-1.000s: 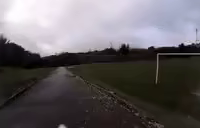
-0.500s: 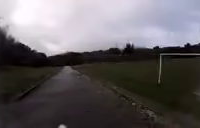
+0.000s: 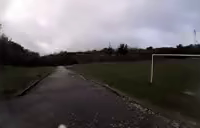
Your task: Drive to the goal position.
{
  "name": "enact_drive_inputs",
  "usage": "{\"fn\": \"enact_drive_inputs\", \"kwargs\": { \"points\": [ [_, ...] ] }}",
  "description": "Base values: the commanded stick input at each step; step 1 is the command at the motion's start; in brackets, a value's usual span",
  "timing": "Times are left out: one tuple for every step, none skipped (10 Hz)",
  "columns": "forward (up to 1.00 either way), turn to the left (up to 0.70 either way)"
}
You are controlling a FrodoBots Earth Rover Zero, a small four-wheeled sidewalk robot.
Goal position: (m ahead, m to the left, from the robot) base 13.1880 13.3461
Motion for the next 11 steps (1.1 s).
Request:
{"fn": "enact_drive_inputs", "kwargs": {
  "points": [
    [0.7, 0.0],
    [0.7, 0.09],
    [0.7, 0.26],
    [0.7, 0.27],
    [0.7, 0.27],
    [0.7, 0.27],
    [0.43, 0.17],
    [0.14, 0.05],
    [-0.25, -0.1],
    [-0.7, -0.27],
    [-0.7, -0.27]
  ]
}}
